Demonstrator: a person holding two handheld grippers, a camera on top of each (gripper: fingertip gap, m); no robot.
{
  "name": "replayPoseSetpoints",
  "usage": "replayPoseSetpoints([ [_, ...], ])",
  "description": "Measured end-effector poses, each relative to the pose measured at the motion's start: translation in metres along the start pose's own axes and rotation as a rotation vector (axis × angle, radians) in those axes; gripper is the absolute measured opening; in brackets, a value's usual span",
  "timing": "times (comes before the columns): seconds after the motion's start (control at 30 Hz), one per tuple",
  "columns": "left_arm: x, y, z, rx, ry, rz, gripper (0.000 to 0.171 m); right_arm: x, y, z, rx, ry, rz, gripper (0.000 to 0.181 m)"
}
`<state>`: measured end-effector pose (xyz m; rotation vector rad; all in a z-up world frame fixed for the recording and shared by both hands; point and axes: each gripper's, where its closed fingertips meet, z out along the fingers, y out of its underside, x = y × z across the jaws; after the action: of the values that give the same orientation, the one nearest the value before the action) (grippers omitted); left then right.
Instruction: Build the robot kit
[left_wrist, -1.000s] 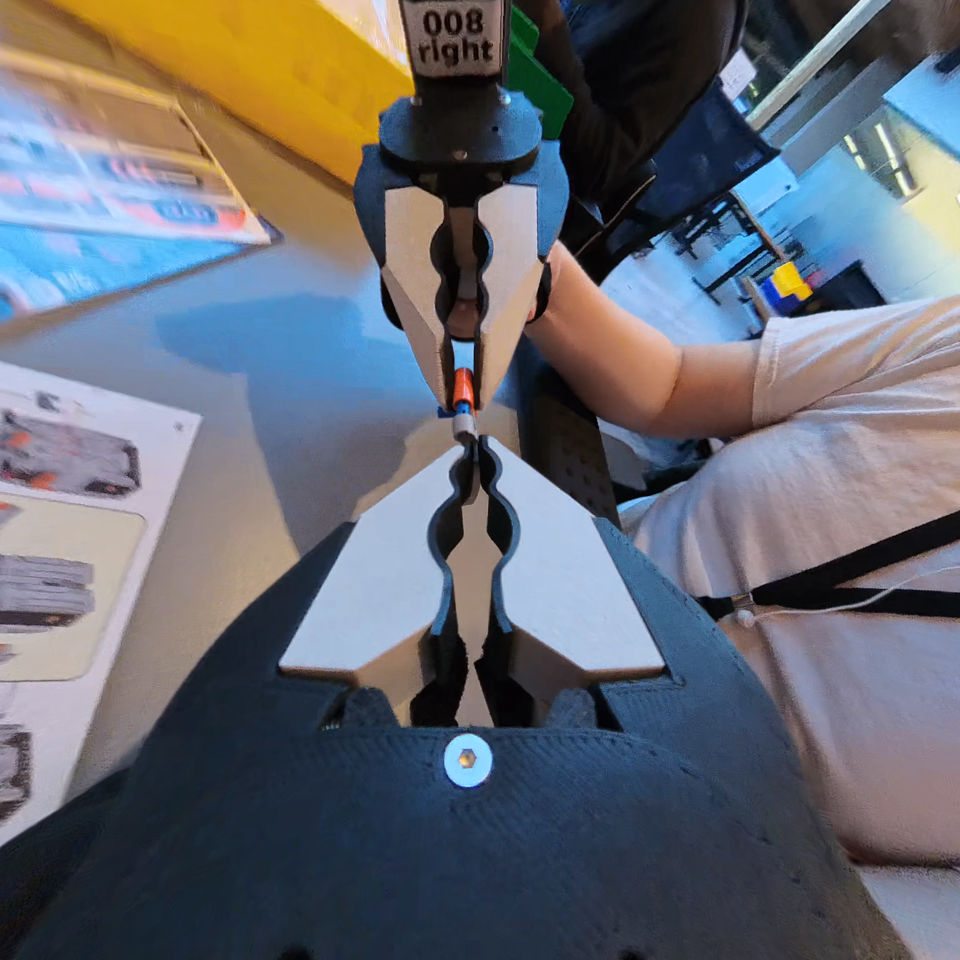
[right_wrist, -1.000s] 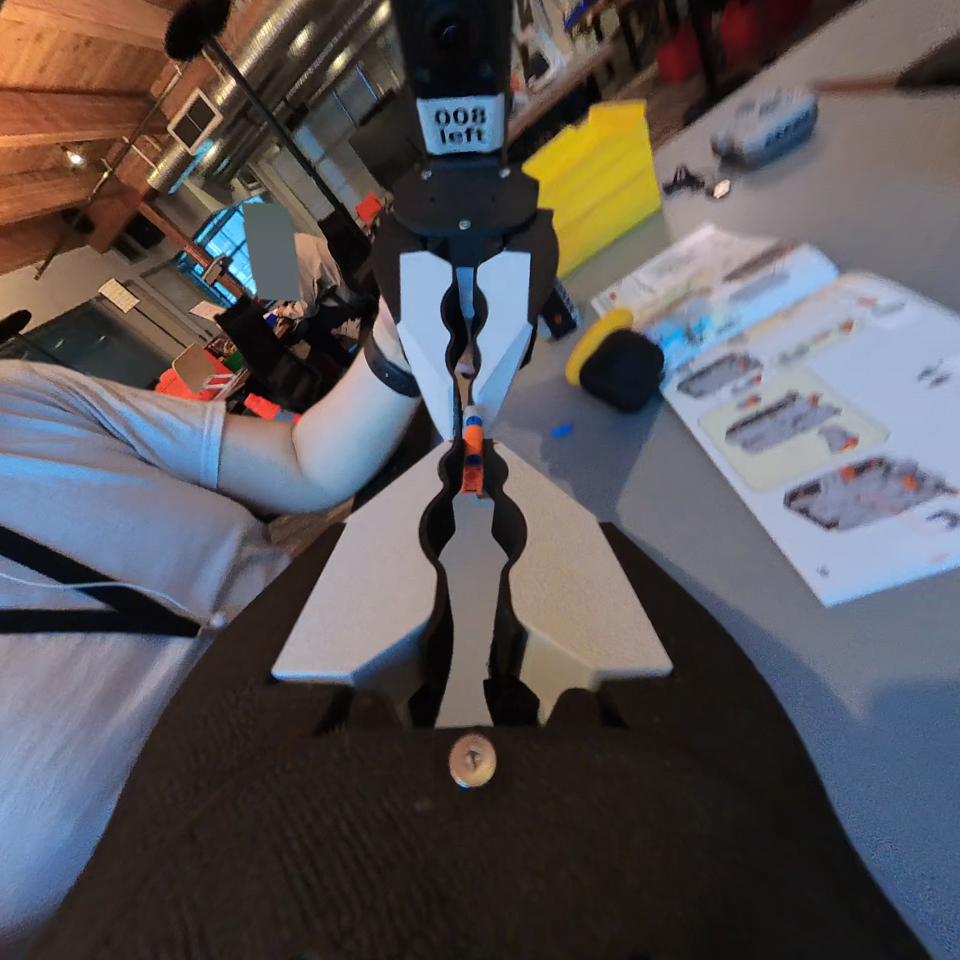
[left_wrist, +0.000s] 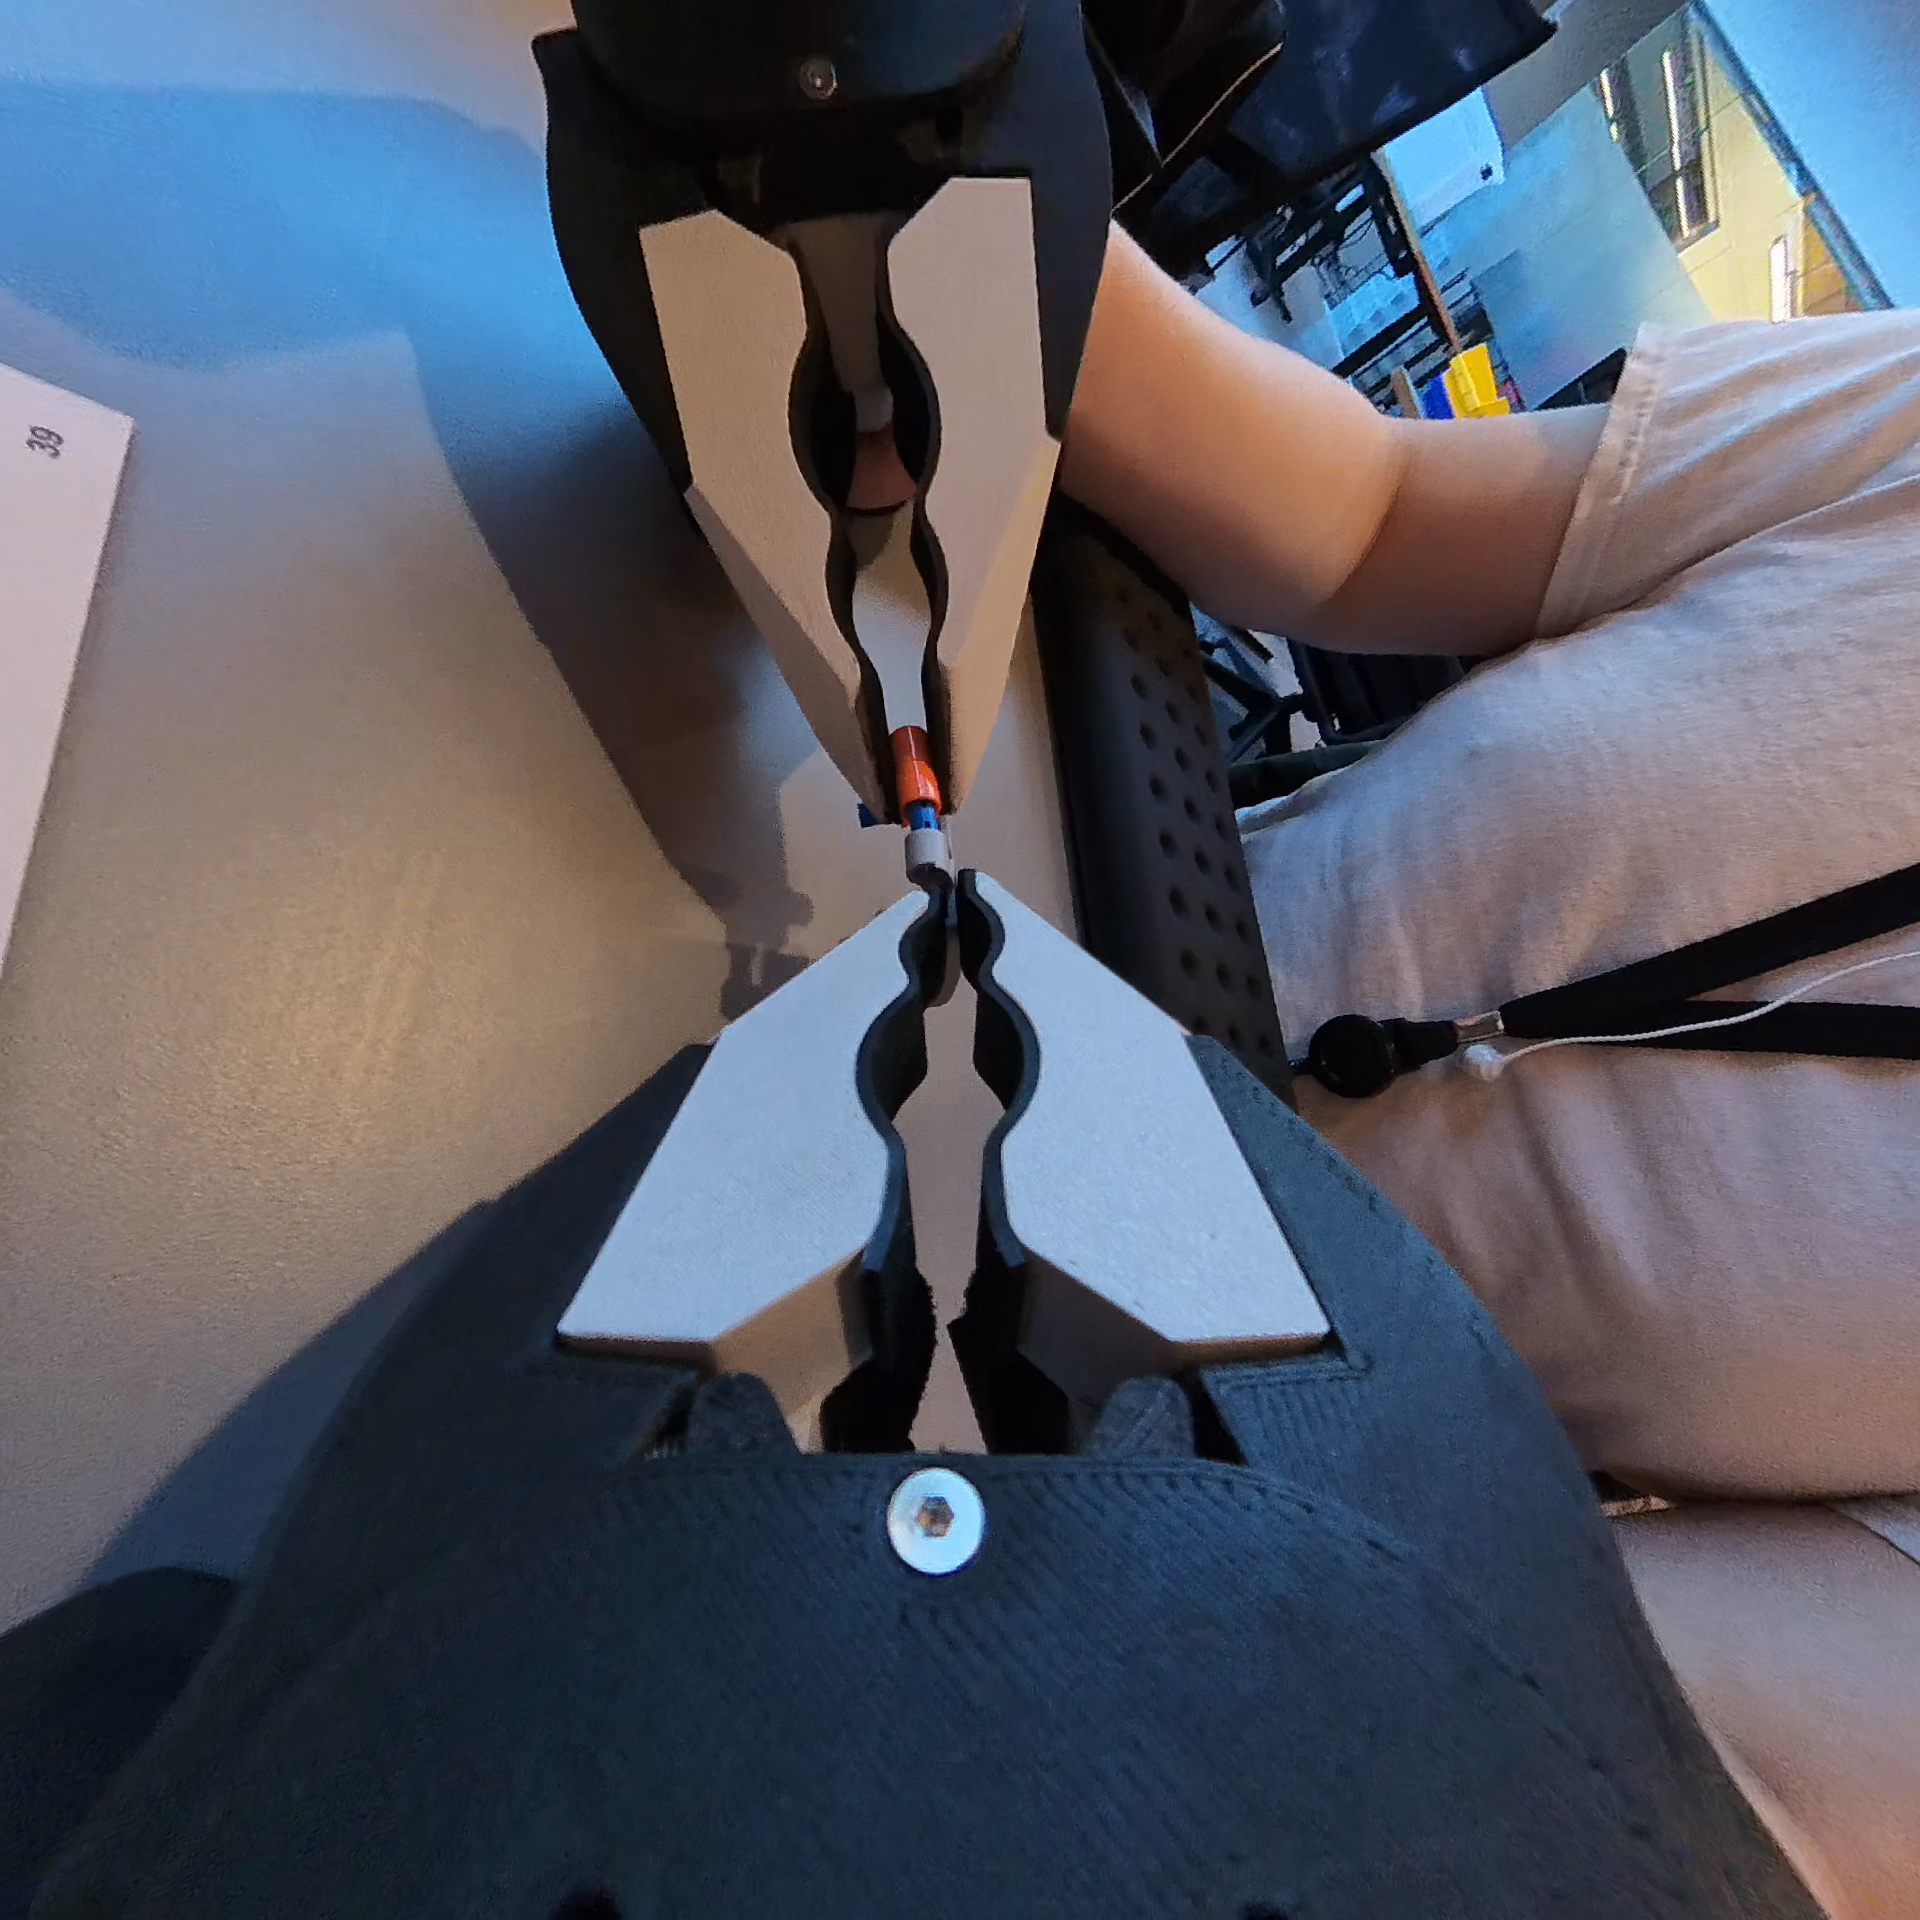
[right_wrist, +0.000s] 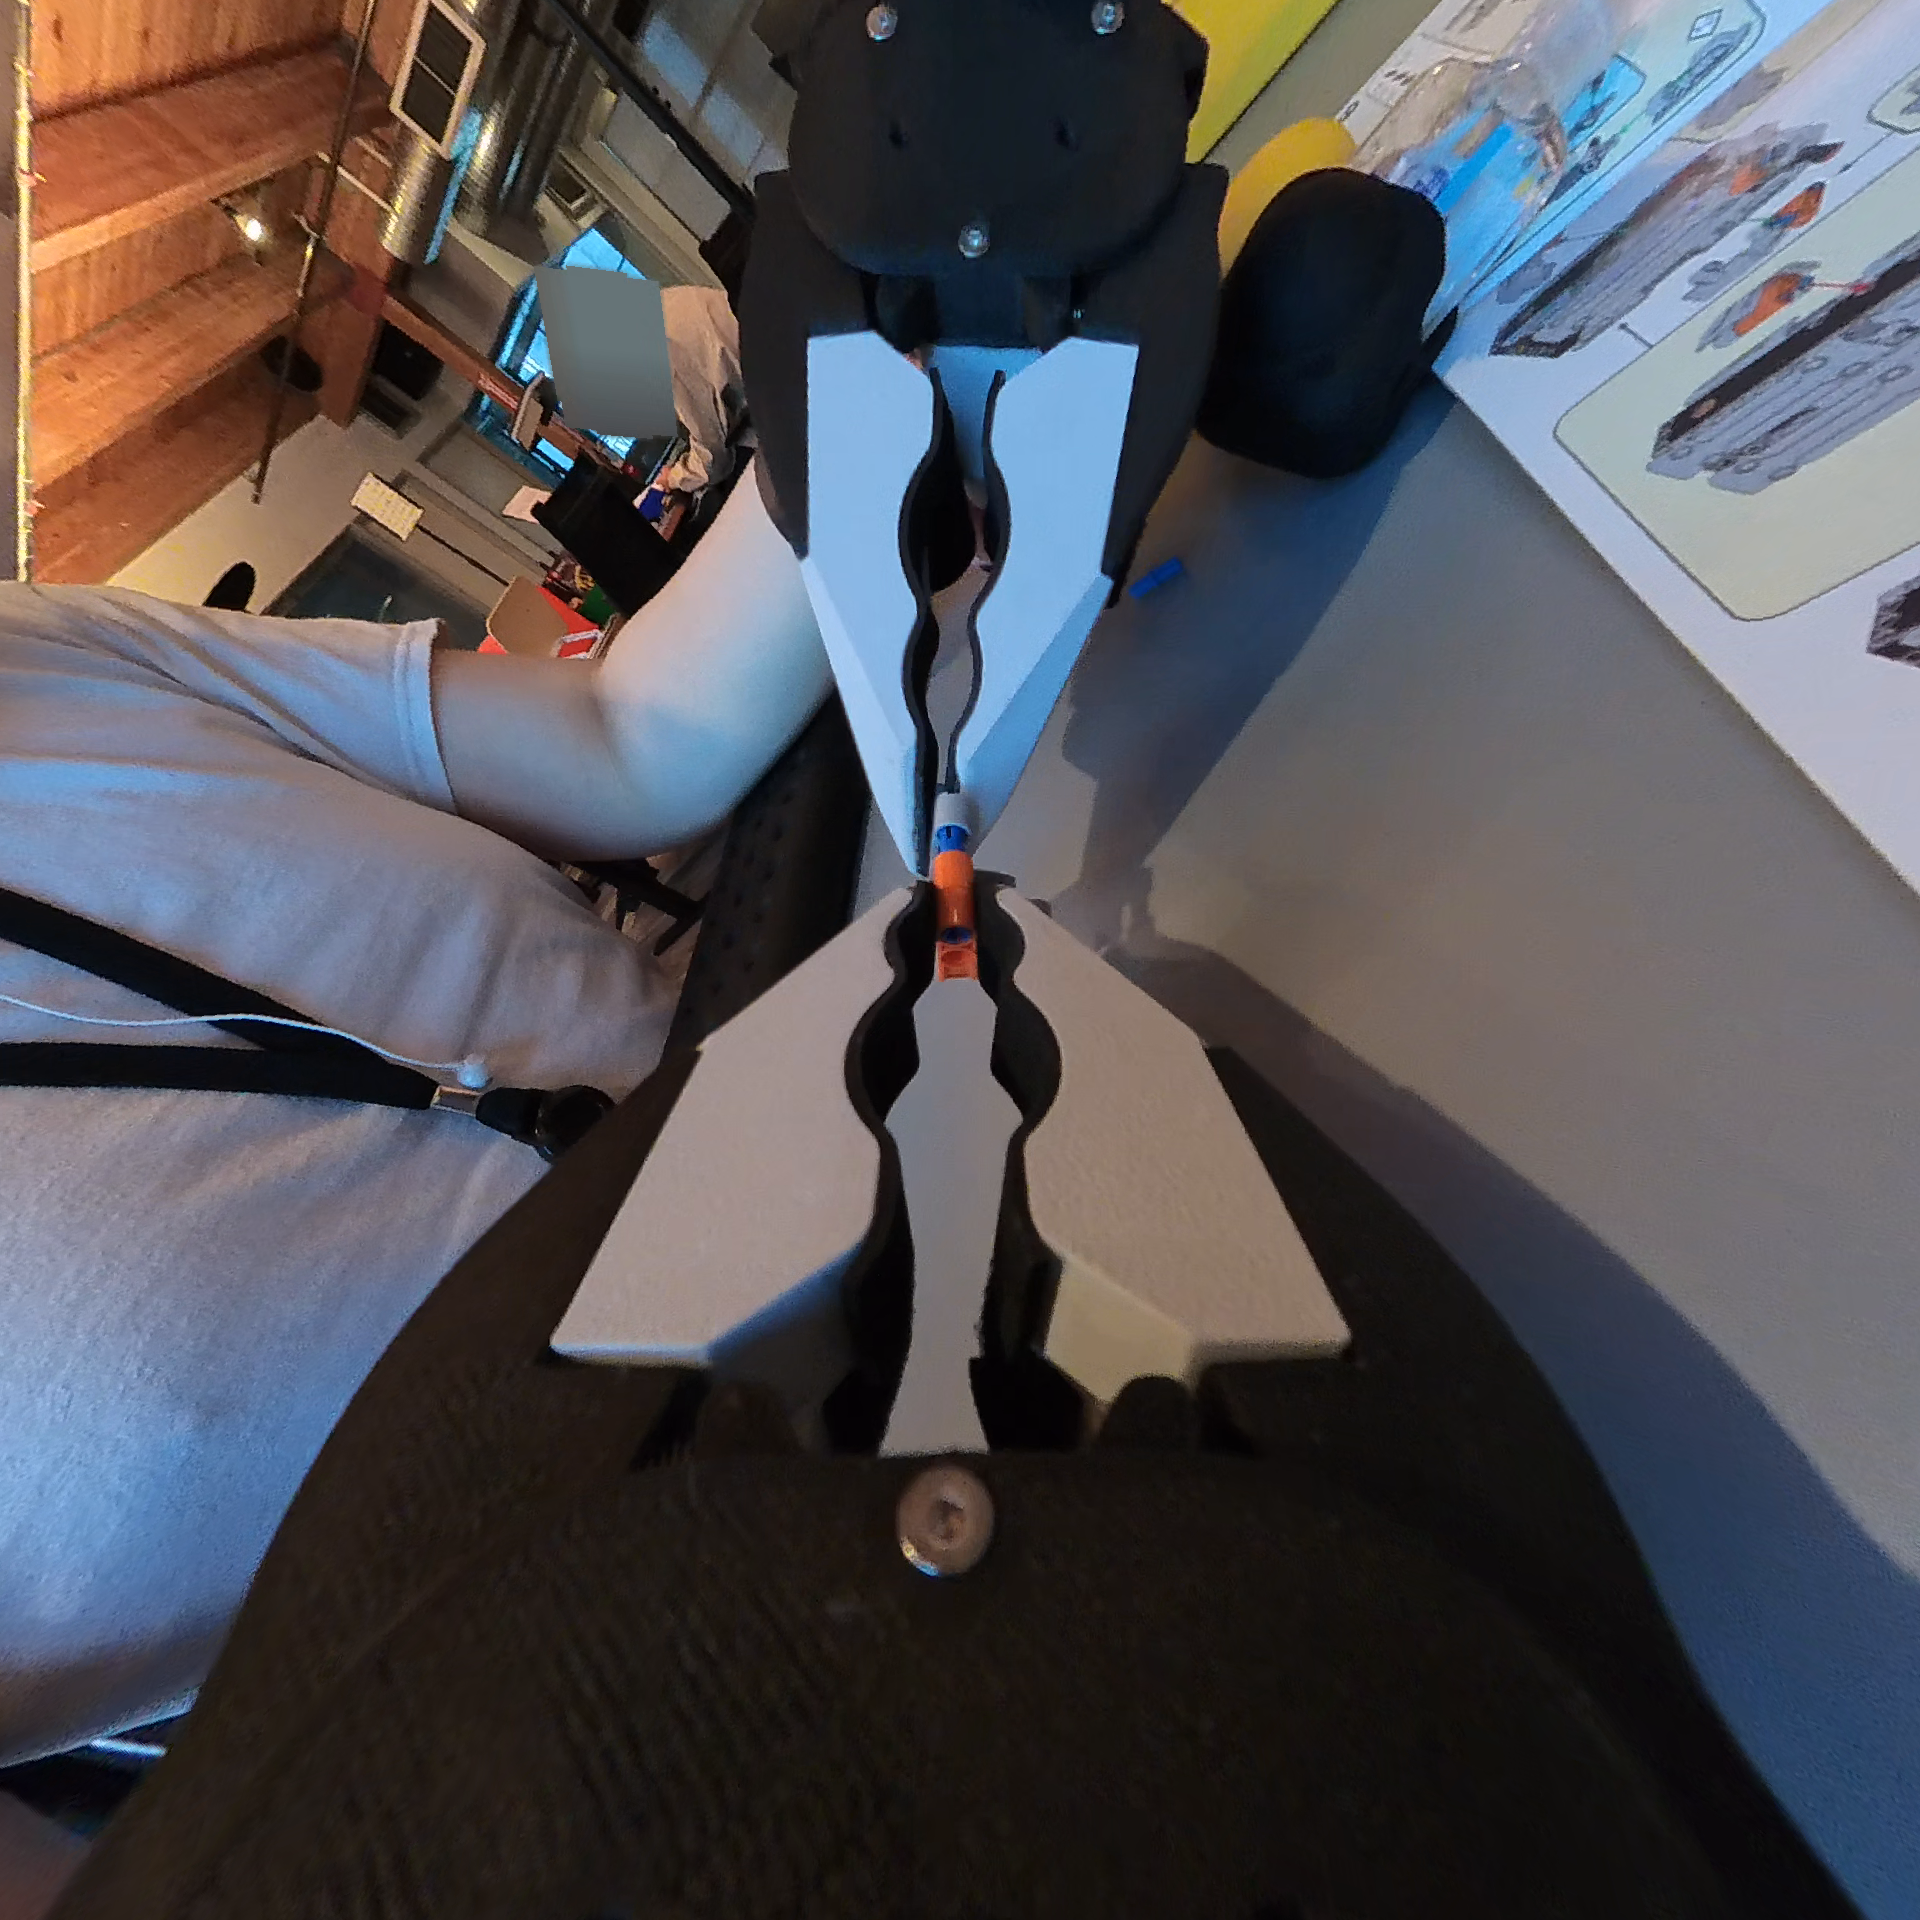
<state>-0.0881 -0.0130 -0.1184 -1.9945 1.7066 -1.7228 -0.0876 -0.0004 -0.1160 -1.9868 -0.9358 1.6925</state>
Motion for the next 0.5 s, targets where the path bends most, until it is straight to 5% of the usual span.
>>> replayPoseSetpoints([
  [0.5,-0.004,0.008,0.002,-0.033,0.0,-0.004,0.0,0.006,0.006,0.005,-0.033,0.063,-0.04,0.006],
])
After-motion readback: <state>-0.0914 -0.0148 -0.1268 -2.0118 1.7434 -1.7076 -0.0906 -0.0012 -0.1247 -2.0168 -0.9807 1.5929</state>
